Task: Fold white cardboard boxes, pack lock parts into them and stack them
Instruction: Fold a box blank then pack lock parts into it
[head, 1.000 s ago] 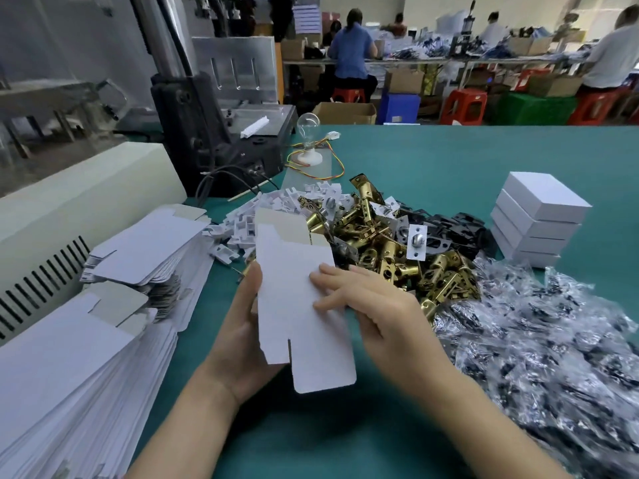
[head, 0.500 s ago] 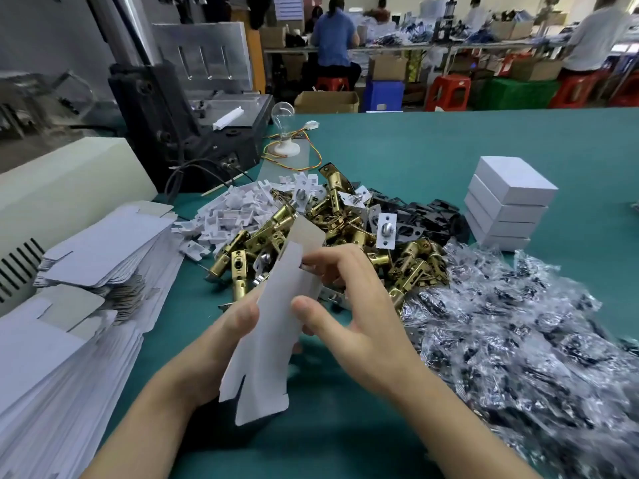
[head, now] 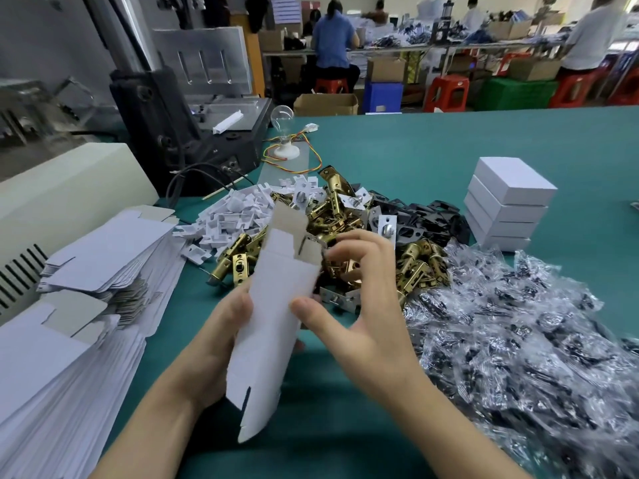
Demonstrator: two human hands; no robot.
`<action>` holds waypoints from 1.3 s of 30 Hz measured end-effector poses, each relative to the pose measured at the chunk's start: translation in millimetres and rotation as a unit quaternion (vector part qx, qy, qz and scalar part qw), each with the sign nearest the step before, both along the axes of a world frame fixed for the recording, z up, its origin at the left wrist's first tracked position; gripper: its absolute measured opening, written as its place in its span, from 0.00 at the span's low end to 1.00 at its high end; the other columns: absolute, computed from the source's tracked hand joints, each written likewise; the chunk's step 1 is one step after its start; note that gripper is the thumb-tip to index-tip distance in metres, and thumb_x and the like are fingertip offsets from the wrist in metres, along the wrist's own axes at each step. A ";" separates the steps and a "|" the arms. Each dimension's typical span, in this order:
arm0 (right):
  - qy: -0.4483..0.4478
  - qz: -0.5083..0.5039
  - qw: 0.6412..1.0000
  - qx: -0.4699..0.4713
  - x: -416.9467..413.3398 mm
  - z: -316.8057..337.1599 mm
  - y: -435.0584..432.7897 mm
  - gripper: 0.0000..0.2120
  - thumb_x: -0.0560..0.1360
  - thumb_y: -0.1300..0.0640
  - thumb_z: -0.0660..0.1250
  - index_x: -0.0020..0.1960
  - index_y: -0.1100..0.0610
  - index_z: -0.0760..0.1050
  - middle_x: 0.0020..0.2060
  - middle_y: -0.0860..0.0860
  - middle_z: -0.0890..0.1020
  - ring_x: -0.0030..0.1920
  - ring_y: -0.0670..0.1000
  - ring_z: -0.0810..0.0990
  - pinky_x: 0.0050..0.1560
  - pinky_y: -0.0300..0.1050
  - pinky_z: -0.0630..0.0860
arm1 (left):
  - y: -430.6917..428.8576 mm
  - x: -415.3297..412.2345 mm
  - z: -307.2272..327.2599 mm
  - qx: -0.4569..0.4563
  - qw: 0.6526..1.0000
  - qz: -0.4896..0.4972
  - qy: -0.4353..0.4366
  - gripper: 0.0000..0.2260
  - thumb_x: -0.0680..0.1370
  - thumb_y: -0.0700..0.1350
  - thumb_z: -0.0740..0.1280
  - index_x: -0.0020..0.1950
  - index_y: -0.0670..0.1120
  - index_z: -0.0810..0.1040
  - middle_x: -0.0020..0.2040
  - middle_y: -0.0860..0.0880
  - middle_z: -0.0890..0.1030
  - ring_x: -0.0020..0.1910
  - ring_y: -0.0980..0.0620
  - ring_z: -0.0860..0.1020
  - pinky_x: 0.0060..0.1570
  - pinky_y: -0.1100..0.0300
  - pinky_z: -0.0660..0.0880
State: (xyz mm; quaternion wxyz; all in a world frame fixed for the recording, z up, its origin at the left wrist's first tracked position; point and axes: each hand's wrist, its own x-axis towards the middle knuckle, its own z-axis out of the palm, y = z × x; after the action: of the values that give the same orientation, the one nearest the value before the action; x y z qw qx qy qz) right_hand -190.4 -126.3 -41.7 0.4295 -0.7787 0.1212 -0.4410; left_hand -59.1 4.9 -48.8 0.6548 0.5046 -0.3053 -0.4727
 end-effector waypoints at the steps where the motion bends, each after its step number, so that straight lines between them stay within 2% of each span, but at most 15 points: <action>1: 0.016 0.031 0.998 0.056 0.6 -1.3 -0.6 0.27 0.72 0.40 0.74 0.65 0.47 0.69 0.63 0.46 0.73 0.66 0.48 0.75 0.63 0.39 0.72 | -0.7 4.3 -1.4 -0.019 1.000 0.011 -0.002 0.58 0.49 0.70 0.85 0.71 0.40 0.76 0.60 0.39 0.86 0.54 0.43 0.87 0.47 0.53 0.85; 3: 0.052 0.106 0.980 0.162 2.9 -4.1 -1.6 0.30 0.72 0.40 0.73 0.70 0.43 0.69 0.61 0.43 0.78 0.63 0.45 0.79 0.60 0.39 0.77 | -4.7 9.5 -2.3 -0.015 0.999 0.030 0.008 0.49 0.59 0.72 0.81 0.71 0.43 0.80 0.64 0.40 0.85 0.59 0.44 0.86 0.50 0.53 0.84; 6: 0.073 0.166 0.950 0.255 5.3 -6.7 -1.2 0.21 0.74 0.41 0.71 0.65 0.43 0.77 0.53 0.45 0.84 0.55 0.45 0.82 0.49 0.41 0.80 | -3.9 9.9 -3.8 -0.009 1.000 0.015 0.019 0.37 0.64 0.74 0.77 0.64 0.53 0.86 0.64 0.42 0.85 0.59 0.44 0.86 0.52 0.54 0.84; 8: 0.068 0.179 0.943 0.272 5.6 -6.7 -1.0 0.17 0.76 0.42 0.70 0.63 0.45 0.80 0.50 0.49 0.84 0.51 0.46 0.81 0.47 0.42 0.79 | -5.8 7.7 -3.1 -0.021 1.000 0.016 -0.001 0.32 0.65 0.74 0.76 0.62 0.56 0.86 0.61 0.45 0.87 0.56 0.47 0.87 0.51 0.55 0.84; 12: 0.056 0.218 0.930 0.290 4.1 -5.3 -1.7 0.14 0.81 0.49 0.68 0.66 0.48 0.79 0.54 0.55 0.83 0.51 0.47 0.81 0.48 0.42 0.79 | -8.7 2.7 1.0 -0.045 0.998 0.037 -0.013 0.28 0.68 0.73 0.74 0.62 0.60 0.85 0.61 0.48 0.86 0.57 0.50 0.86 0.53 0.55 0.83; 16: 0.048 0.198 0.930 0.307 4.1 -7.1 -2.3 0.17 0.79 0.51 0.70 0.68 0.50 0.76 0.59 0.47 0.85 0.58 0.47 0.82 0.53 0.40 0.79 | -11.7 3.0 -1.9 -0.055 0.998 0.038 0.001 0.30 0.68 0.71 0.76 0.66 0.59 0.83 0.65 0.46 0.85 0.60 0.47 0.85 0.55 0.51 0.83; 20: 0.026 0.145 0.938 0.314 3.0 -10.4 -8.5 0.18 0.78 0.48 0.72 0.66 0.44 0.75 0.62 0.47 0.84 0.61 0.50 0.84 0.61 0.55 0.81 | -18.4 1.5 -10.6 -0.023 0.995 0.081 -0.052 0.44 0.62 0.74 0.77 0.73 0.57 0.75 0.69 0.49 0.82 0.68 0.46 0.81 0.66 0.43 0.78; 22: 0.016 0.130 0.944 0.302 3.7 -11.8 -9.0 0.15 0.80 0.48 0.69 0.65 0.43 0.75 0.61 0.47 0.84 0.60 0.50 0.84 0.61 0.56 0.81 | -20.5 -0.6 -14.1 -0.038 0.990 0.110 -0.080 0.32 0.68 0.72 0.75 0.69 0.62 0.78 0.65 0.53 0.84 0.66 0.49 0.82 0.62 0.50 0.80; 24: 0.010 0.114 0.954 0.278 5.3 -13.7 -7.4 0.12 0.82 0.49 0.65 0.64 0.42 0.75 0.60 0.46 0.84 0.59 0.49 0.84 0.59 0.53 0.82 | -22.9 -2.2 -15.8 -0.049 0.966 0.174 -0.187 0.12 0.80 0.62 0.69 0.62 0.64 0.79 0.61 0.56 0.85 0.61 0.54 0.84 0.55 0.63 0.80; 25: 0.010 0.108 0.958 0.264 6.2 -15.3 -5.9 0.11 0.83 0.50 0.63 0.64 0.41 0.75 0.59 0.45 0.84 0.59 0.48 0.83 0.58 0.51 0.82 | -24.0 -2.3 -17.8 -0.057 0.947 0.204 -0.243 0.10 0.82 0.57 0.66 0.63 0.63 0.78 0.60 0.58 0.85 0.59 0.58 0.83 0.53 0.66 0.79; 28: 0.020 0.106 0.964 0.242 8.3 -19.9 -0.1 0.14 0.85 0.52 0.59 0.67 0.40 0.73 0.60 0.42 0.83 0.60 0.46 0.82 0.59 0.48 0.81 | -26.5 -5.6 -20.8 -0.074 0.921 0.234 -0.303 0.14 0.84 0.55 0.63 0.70 0.61 0.72 0.63 0.62 0.82 0.61 0.62 0.81 0.55 0.69 0.77; 31: 0.033 0.120 0.964 0.235 9.1 -21.5 2.8 0.18 0.86 0.53 0.57 0.73 0.38 0.67 0.64 0.37 0.80 0.65 0.41 0.79 0.62 0.40 0.77 | -27.1 -11.3 -22.4 -0.081 0.931 0.185 -0.303 0.25 0.81 0.59 0.65 0.77 0.59 0.67 0.69 0.62 0.79 0.68 0.60 0.78 0.60 0.69 0.75; 33: 0.049 0.143 0.960 0.236 9.0 -21.0 3.7 0.21 0.86 0.48 0.56 0.78 0.36 0.61 0.67 0.32 0.76 0.68 0.37 0.75 0.64 0.35 0.75 | -27.8 -12.3 -22.7 -0.073 0.935 0.157 -0.308 0.29 0.79 0.59 0.68 0.79 0.60 0.65 0.71 0.62 0.78 0.69 0.60 0.78 0.59 0.70 0.76; 36: 0.067 0.166 0.948 0.263 9.8 -18.7 6.0 0.30 0.81 0.38 0.56 0.81 0.34 0.51 0.75 0.31 0.66 0.74 0.35 0.67 0.75 0.48 0.70 | -26.9 -11.7 -21.7 -0.070 0.933 0.155 -0.316 0.27 0.80 0.59 0.69 0.78 0.63 0.66 0.69 0.63 0.79 0.66 0.62 0.80 0.55 0.71 0.77; 39: 0.059 0.161 0.946 0.276 11.3 -16.4 7.3 0.29 0.81 0.37 0.57 0.79 0.31 0.53 0.77 0.33 0.65 0.75 0.38 0.67 0.76 0.54 0.68 | -24.7 -9.7 -22.7 -0.081 0.940 0.167 -0.287 0.23 0.81 0.58 0.68 0.76 0.61 0.71 0.67 0.60 0.82 0.64 0.58 0.82 0.54 0.67 0.80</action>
State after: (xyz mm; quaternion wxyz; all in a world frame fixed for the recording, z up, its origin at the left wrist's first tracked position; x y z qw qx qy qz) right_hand -179.1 -119.0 -58.1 0.6846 -0.6636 0.1366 -0.2688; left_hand -68.8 -19.8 -71.5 0.6475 0.6079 -0.4288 -0.1653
